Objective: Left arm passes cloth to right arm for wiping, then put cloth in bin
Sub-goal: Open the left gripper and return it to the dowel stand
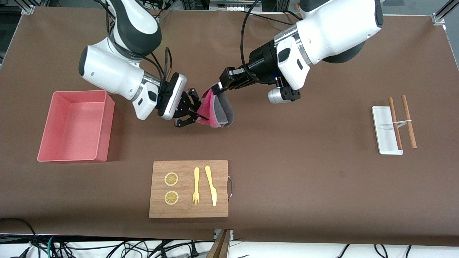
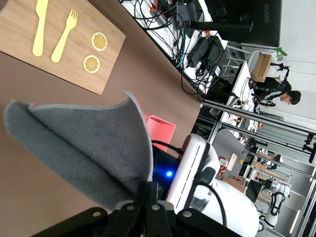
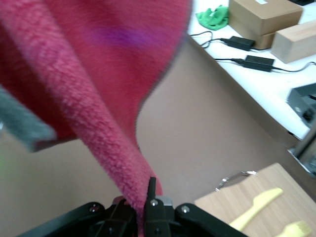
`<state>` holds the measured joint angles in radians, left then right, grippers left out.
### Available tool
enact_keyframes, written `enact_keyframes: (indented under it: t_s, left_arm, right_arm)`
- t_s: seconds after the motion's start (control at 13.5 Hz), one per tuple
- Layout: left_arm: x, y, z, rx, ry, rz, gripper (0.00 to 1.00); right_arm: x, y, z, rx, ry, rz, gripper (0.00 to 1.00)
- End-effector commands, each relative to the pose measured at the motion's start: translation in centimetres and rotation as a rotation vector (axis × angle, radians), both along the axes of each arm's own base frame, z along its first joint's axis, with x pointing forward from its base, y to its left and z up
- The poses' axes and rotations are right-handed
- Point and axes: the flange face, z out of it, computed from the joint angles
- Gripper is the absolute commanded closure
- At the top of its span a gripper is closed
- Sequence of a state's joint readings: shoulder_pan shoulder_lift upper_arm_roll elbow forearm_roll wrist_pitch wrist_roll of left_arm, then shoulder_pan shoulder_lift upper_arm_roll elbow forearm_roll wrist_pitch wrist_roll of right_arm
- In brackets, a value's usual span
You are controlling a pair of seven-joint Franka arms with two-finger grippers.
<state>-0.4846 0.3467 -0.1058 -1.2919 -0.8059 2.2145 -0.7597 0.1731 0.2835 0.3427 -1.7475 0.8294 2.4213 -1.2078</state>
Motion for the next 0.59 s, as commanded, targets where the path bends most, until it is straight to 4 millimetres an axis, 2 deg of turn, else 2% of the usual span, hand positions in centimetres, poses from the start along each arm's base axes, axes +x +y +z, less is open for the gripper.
enact_keyframes:
  t_s: [0.0, 0.3, 0.37, 0.44, 0.52]
  left_arm:
    - [0.0, 0.1, -0.1, 0.015, -0.013, 0.001, 0.01]
    - [0.5, 1.3, -0.4, 0.091, -0.035, -0.005, 0.00]
    - [1.1, 2.7, -0.7, 0.113, -0.015, -0.010, 0.00]
    - [2.1, 5.2, -1.4, 0.188, -0.007, -0.017, 0.00]
    - [2.4, 6.8, -2.0, 0.289, -0.019, -0.063, 0.00]
  right_arm:
    - [1.0, -2.3, 0.7, -0.020, 0.018, -0.018, 1.00]
    - [0.9, -5.7, 2.3, -0.062, 0.134, -0.068, 1.00]
    - [0.8, -7.2, 2.5, -0.079, 0.222, -0.115, 1.00]
    - [0.8, -8.8, 2.5, -0.103, 0.296, -0.157, 1.00]
    - [0.7, -10.4, 2.5, -0.140, 0.349, -0.197, 1.00]
